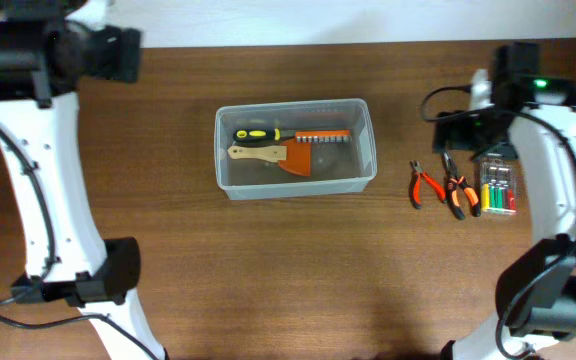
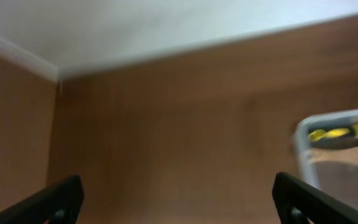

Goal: Pack container
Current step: 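Lower the right gripper onto the red-handled cutters and grasp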

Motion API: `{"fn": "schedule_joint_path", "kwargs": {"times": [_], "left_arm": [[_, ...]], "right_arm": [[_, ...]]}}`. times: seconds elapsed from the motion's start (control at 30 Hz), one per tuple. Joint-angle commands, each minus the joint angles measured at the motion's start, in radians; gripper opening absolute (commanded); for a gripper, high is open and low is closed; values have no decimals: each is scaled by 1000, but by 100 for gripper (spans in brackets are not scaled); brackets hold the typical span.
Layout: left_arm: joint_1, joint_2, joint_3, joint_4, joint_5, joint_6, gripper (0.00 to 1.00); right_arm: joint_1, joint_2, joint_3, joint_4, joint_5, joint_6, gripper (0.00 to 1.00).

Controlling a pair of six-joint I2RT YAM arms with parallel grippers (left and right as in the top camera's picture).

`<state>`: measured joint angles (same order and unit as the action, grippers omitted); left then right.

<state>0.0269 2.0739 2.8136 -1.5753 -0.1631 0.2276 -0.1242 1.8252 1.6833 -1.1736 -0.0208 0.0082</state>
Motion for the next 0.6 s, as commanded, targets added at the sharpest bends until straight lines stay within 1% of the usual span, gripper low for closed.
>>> {"fn": "schedule_joint_path", "kwargs": {"times": [0.0, 0.03, 0.13, 0.2, 0.23, 0.3, 0.37, 0.57], "left_arm": [[111, 58, -18, -66, -14, -195, 99], [140, 61, -18, -83, 4, -221, 99], [214, 64, -18, -112, 102, -221, 99], [251, 64, -18, -112, 144, -221, 99], [268, 64, -18, -112, 148, -221, 99], [282, 64, -18, -112, 148, -221, 99], [284, 64, -18, -112, 148, -220, 99], [284, 64, -18, -112, 149, -220, 99]], "right_arm": [[36, 62, 8, 0, 106, -30, 100], [39, 82, 8, -3, 101, -29, 100], [39, 130, 8, -18, 39, -29, 99], [39, 170, 8, -28, -27, -30, 93], [39, 192, 8, -31, -47, -29, 88], [39, 220, 8, -31, -74, -30, 86], [40, 245, 8, -31, -89, -29, 80], [45, 296, 8, -39, -100, -27, 75]]}}
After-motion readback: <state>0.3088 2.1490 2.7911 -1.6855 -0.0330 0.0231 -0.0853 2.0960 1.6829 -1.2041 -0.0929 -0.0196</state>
